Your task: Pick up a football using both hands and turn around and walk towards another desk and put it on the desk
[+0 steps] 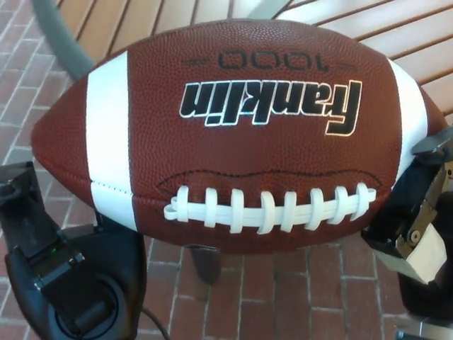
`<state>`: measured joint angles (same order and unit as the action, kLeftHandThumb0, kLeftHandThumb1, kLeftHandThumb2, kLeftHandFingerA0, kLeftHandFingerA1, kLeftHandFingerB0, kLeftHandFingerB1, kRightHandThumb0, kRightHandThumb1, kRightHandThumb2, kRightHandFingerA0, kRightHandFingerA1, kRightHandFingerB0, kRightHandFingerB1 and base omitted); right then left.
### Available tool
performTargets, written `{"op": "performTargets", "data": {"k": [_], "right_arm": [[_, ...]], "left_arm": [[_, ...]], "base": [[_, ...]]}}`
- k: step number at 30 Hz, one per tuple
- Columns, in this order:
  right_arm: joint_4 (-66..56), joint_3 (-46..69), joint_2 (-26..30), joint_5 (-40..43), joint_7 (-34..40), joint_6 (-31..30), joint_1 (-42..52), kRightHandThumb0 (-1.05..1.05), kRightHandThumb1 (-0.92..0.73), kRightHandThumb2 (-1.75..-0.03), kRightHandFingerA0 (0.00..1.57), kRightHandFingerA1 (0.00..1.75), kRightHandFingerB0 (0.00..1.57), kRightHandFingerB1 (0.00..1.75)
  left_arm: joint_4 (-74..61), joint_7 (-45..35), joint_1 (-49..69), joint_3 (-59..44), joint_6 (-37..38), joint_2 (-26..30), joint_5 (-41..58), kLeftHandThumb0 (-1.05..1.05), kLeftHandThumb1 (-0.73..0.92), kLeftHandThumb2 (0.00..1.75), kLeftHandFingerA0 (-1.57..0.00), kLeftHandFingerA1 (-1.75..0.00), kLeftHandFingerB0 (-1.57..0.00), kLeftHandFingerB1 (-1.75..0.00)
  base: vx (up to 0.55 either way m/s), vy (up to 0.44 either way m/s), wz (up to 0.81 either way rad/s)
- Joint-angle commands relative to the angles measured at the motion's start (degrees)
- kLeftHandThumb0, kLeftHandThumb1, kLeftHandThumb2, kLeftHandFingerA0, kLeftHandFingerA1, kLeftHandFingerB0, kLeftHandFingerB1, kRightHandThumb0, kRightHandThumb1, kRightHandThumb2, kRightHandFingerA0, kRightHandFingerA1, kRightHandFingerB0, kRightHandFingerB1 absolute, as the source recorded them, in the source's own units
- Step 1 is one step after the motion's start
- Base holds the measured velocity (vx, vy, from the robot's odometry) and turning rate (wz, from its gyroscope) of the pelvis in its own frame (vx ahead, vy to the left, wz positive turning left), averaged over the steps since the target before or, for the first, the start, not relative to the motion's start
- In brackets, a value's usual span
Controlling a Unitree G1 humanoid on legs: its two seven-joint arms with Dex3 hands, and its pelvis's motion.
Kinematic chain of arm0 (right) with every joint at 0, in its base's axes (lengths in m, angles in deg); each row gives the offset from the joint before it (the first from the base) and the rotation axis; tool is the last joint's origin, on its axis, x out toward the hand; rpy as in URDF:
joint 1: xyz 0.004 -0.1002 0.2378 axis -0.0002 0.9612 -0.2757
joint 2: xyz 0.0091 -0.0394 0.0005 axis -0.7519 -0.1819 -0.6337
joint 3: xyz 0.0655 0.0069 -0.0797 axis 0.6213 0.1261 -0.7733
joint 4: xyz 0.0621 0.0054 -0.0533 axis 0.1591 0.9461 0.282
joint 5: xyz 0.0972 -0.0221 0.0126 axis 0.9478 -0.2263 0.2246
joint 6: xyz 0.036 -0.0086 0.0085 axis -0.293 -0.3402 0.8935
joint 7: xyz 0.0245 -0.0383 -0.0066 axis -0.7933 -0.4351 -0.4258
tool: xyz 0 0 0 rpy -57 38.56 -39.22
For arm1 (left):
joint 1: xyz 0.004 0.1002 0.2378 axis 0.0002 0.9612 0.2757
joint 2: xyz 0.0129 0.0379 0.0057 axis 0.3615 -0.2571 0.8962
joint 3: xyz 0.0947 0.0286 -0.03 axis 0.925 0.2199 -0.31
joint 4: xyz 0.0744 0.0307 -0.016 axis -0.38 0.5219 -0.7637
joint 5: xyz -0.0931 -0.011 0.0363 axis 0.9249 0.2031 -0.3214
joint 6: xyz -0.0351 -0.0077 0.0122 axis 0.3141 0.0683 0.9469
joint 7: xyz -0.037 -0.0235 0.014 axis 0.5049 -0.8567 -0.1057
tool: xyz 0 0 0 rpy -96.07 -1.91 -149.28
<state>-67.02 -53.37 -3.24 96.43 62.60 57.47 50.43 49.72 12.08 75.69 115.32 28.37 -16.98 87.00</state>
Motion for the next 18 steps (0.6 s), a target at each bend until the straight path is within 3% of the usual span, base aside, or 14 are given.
{"op": "performTargets", "data": {"k": [1,3,18], "right_arm": [[-1.07,-3.69,0.39,0.8,-5.01,-3.85,-0.32,-0.14,-0.44,-1.49,1.02,1.73,1.0,1.57],[-1.09,-3.74,0.28,1.17,-4.96,-4.0,-0.34,-0.14,-0.43,-1.5,1.01,1.74,0.99,1.58],[-0.4,-3.6,-0.32,1.15,-5.25,-4.22,-1.57,-0.14,-0.42,-1.55,1.02,1.75,1.0,1.6]], "left_arm": [[1.3,-3.07,-0.34,7.81,-17.95,1.26,-3.18,-0.17,0.62,1.27,-0.85,-1.75,-0.68,-1.75],[1.45,-3.2,-0.56,7.62,-17.9,1.31,-3.3,-0.17,0.59,1.29,-0.86,-1.75,-0.68,-1.75],[1.94,-1.9,-2.47,7.19,-17.94,0.82,-3.75,-0.19,0.57,1.3,-0.88,-1.75,-0.7,-1.75]], "base": [[0.53,-0.072,-0.61],[0.52,0.024,-0.65],[0.41,0.217,-0.13]]}}
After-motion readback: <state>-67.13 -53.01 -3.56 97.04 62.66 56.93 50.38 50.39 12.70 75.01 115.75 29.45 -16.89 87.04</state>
